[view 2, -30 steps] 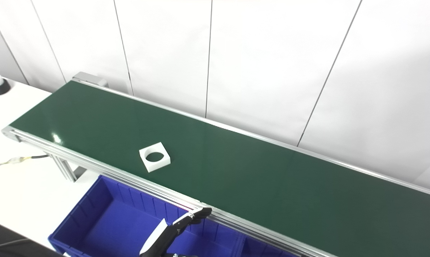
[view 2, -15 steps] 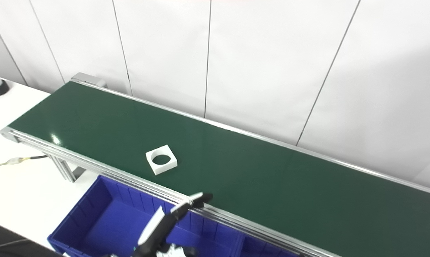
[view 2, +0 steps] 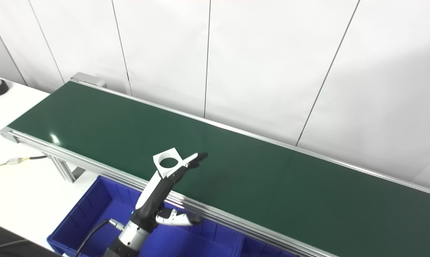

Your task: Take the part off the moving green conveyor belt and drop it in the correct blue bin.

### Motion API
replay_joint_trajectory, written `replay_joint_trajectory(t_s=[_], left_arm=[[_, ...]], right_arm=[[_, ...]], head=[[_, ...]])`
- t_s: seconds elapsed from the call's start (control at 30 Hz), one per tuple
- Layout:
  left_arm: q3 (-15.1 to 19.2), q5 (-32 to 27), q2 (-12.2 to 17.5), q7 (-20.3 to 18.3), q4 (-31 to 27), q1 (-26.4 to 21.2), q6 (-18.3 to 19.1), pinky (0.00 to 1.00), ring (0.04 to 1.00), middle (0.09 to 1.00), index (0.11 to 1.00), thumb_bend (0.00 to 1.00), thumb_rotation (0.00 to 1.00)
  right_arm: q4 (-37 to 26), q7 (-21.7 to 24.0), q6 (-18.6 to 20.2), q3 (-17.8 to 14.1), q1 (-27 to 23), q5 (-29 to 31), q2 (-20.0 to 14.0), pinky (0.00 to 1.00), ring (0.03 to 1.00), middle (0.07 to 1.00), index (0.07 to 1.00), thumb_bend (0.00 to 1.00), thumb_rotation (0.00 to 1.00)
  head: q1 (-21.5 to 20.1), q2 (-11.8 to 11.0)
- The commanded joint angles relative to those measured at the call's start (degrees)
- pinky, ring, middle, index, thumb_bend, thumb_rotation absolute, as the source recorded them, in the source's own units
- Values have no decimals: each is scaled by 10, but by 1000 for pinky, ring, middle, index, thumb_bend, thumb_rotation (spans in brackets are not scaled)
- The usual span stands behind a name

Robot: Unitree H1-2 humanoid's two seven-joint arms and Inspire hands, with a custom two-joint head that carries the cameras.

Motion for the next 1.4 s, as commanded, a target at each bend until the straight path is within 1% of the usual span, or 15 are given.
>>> replay_joint_trajectory(t_s=[0.0,0.07,0.1,0.23,0.33,0.43,0.5,0.57,0.73,0.83,0.93,1.1,1.17,1.33,1.37], left_arm=[[17,22,0,-13,-5,-27,13,901,929,941,907,688,544],[30,34,-3,-20,6,-37,21,903,932,945,910,682,531],[36,42,-4,-20,16,-45,24,894,931,947,914,679,485],[56,63,-8,-19,53,-68,25,884,930,947,917,696,437],[67,96,-8,-15,79,-91,60,862,929,955,923,715,441],[73,124,-10,-4,104,-109,77,840,926,953,914,726,398],[76,142,-12,3,124,-124,94,835,927,955,909,739,383],[78,149,-13,6,130,-128,101,832,927,957,906,749,378],[77,169,-12,15,178,-161,123,890,948,972,895,751,326],[68,197,-8,42,218,-183,129,923,943,966,879,755,306],[60,220,-6,69,259,-202,135,931,946,962,862,760,248],[44,248,-8,113,319,-228,143,933,947,962,850,768,203],[36,254,-8,130,347,-239,143,947,952,964,836,764,149],[19,255,-9,148,387,-254,150,958,959,966,827,759,117],[15,254,-9,152,399,-258,149,948,941,950,813,768,48]], right_arm=[[-17,-10,-30,4,-2,-8,1,916,886,853,902,777,824],[-17,-13,-30,7,-2,-8,1,915,884,851,901,775,822],[-17,-15,-30,8,-2,-6,1,915,883,850,900,779,810],[-19,-18,-30,11,-1,-5,1,925,882,844,897,792,796],[-22,-22,-30,15,0,-5,0,916,874,838,893,792,786],[-22,-25,-30,18,-1,-4,1,902,869,836,892,779,765],[-21,-28,-30,21,-1,-7,2,898,866,835,892,770,760],[-21,-31,-30,23,-1,-8,1,896,865,834,892,765,757],[-22,-43,-30,32,-2,-8,1,903,860,832,886,783,759],[-23,-51,-30,38,-1,-10,0,894,855,829,886,782,760],[-24,-49,-30,40,0,-3,0,918,868,835,891,787,750],[-26,-54,-30,43,1,-6,-2,919,869,835,892,795,754],[-26,-57,-30,44,2,-9,-3,909,867,835,892,782,755],[-30,-59,-30,44,5,-7,-4,906,865,834,891,775,752],[-32,-60,-30,43,6,-7,-3,906,864,831,885,779,751]], head=[[1,0],[-8,4],[-10,4],[-15,7],[-25,13],[-27,14],[-30,16],[-31,16],[-36,21],[-38,23],[-41,25],[-44,27],[-45,28],[-47,29],[-47,29]])
